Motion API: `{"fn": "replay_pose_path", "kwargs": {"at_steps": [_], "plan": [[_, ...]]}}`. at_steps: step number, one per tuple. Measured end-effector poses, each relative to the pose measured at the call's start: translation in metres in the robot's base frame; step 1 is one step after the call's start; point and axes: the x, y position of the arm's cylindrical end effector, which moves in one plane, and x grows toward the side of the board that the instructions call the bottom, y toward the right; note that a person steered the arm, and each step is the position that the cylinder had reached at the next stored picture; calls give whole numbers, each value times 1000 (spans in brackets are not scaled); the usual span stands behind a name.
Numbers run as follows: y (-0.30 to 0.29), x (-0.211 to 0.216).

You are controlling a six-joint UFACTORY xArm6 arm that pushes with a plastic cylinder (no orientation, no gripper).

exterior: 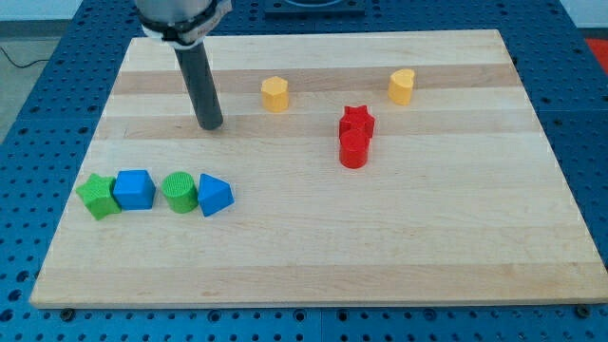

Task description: Push the yellow hexagon towards top side

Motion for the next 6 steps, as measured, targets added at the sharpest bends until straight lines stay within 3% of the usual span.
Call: {"fn": "replay_pose_path", "kwargs": {"at_steps": [2, 4, 6], "plan": [[82, -13], [66, -90], [71, -89]]}}
